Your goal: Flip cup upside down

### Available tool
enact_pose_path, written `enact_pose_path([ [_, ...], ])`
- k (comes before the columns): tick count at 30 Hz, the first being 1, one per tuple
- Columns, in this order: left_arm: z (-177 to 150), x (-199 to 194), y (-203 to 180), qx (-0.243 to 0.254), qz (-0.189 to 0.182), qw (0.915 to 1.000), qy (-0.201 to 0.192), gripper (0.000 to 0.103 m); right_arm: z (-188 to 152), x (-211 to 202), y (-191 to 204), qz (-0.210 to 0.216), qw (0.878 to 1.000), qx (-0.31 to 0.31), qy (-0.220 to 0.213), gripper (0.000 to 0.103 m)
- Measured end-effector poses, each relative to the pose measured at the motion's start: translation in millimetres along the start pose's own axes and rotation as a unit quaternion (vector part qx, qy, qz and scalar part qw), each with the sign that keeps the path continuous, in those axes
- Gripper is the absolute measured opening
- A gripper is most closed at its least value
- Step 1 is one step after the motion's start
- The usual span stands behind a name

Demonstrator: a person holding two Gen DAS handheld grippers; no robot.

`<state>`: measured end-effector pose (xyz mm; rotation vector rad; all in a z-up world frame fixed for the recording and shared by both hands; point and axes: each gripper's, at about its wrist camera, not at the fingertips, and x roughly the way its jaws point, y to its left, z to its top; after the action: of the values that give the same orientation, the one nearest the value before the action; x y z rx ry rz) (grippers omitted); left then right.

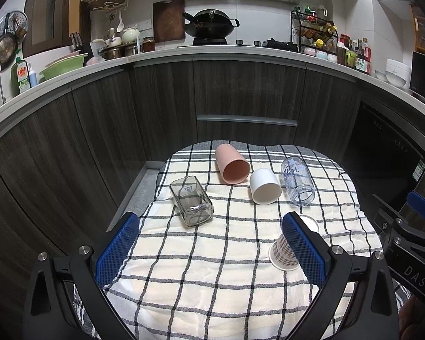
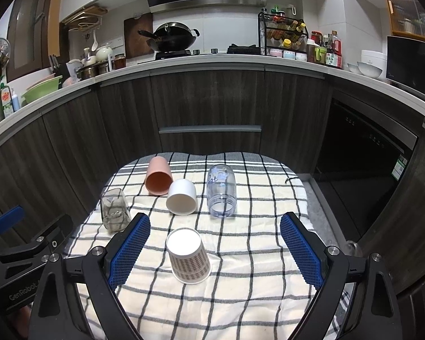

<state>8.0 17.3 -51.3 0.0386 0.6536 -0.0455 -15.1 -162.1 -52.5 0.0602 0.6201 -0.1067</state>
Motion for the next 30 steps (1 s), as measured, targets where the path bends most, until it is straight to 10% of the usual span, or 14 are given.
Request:
enact_pose_path([
  [30,-4.2,3.1,5.4,-0.011,-0.002,0.9999,0.004,0.103,-0.7,0.7,-2.0,-0.001,1.0,0.005,0.004,0.093],
])
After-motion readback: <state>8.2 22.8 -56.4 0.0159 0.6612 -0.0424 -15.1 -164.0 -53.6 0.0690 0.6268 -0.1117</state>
